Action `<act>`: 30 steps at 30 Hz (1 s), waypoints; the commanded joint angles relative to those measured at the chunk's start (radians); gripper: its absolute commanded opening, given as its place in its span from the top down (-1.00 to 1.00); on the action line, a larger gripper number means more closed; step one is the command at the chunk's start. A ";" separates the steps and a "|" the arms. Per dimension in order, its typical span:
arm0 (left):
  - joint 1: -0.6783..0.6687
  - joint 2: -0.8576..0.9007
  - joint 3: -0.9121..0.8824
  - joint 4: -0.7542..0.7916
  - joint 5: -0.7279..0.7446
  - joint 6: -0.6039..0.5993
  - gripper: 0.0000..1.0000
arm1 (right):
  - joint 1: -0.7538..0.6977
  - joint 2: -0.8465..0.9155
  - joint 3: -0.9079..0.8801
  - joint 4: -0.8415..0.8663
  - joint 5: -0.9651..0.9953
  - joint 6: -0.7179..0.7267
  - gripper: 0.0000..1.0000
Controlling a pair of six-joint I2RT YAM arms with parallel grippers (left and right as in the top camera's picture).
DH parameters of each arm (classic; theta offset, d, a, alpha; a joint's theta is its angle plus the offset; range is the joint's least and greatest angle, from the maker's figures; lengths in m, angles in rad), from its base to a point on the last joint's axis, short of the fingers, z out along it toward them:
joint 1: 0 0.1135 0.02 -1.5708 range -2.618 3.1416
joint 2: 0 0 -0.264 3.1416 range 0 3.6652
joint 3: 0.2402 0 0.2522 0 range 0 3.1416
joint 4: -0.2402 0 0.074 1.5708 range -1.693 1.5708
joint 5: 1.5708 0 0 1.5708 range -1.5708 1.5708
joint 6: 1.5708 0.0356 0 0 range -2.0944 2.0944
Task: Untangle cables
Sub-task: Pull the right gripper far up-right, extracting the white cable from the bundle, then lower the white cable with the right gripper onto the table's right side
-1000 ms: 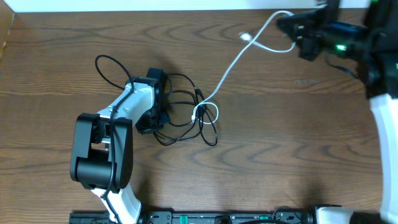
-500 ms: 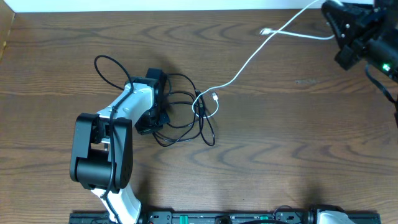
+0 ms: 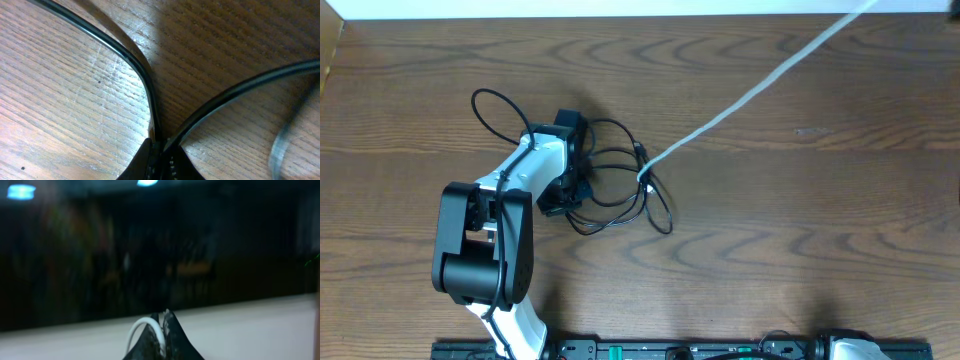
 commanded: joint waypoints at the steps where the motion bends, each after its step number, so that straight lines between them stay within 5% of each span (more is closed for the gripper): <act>1: 0.013 0.009 -0.026 0.016 -0.042 0.006 0.81 | -0.005 -0.009 0.013 0.074 0.144 0.034 0.98; 4: 0.013 0.009 -0.026 0.027 -0.038 0.006 0.70 | -0.005 -0.009 0.013 0.091 0.189 0.034 0.98; 8: 0.013 0.009 -0.026 0.050 0.021 0.006 -0.02 | -0.004 -0.005 0.013 0.026 0.202 0.034 0.98; 10: 0.013 0.009 -0.026 0.070 0.084 0.007 -0.13 | -0.005 0.002 0.013 -0.016 0.200 0.034 0.98; 15: 0.011 0.009 -0.026 0.135 0.272 0.087 -0.23 | -0.005 0.032 0.013 -0.038 0.163 0.031 0.98; 21: 0.011 0.009 -0.026 0.203 0.446 0.154 -0.40 | -0.005 0.057 0.013 -0.022 -0.202 0.031 0.98; 26: 0.011 0.008 -0.026 0.228 0.549 0.200 -0.42 | -0.004 0.078 0.013 0.117 -0.569 0.044 0.98; 30: 0.008 0.009 -0.026 0.226 0.580 0.233 -0.42 | -0.002 0.090 0.013 0.247 -0.620 0.143 0.98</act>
